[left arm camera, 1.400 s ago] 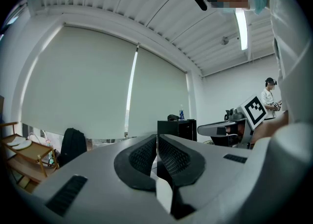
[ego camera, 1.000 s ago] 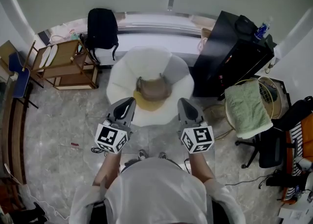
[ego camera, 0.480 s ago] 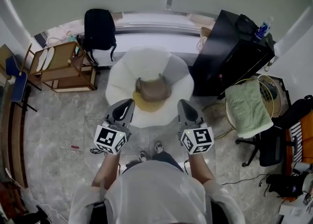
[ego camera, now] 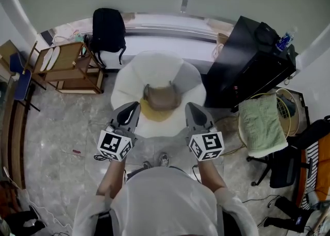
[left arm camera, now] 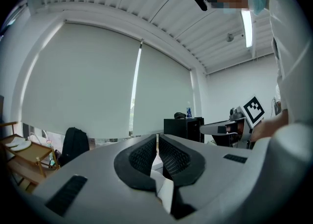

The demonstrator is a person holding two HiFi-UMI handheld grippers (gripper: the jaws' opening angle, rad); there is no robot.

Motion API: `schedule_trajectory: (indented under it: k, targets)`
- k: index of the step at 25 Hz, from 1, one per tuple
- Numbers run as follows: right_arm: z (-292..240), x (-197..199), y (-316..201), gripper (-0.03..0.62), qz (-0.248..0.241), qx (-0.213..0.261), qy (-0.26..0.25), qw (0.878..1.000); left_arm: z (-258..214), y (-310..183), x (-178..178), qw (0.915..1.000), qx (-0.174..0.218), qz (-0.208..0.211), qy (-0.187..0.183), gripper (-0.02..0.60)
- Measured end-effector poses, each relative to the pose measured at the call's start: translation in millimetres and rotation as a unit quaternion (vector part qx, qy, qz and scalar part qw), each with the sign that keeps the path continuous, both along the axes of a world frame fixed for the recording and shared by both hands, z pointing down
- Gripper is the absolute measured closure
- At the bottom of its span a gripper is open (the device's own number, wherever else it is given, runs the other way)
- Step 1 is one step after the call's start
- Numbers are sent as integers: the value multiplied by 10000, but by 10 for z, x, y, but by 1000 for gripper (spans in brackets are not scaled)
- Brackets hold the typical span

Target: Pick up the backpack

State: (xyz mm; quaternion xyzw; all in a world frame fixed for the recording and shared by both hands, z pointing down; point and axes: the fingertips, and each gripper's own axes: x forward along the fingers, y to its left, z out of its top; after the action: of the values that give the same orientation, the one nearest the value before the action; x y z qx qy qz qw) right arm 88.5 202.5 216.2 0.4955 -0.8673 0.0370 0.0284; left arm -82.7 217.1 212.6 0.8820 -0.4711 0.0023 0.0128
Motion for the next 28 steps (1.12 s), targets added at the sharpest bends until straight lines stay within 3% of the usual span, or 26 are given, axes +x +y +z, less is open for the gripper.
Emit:
schedule_trajectory:
  k: [11,28]
  targets:
    - [142,130,-329,564,-428,-107,-13,9990,126,-253,142,9992,-101,-379,-27,540]
    - [174,-251,-1075,564,-253,-206,-22,9995,176,-1067,-148,9997,-210,-101,42,540]
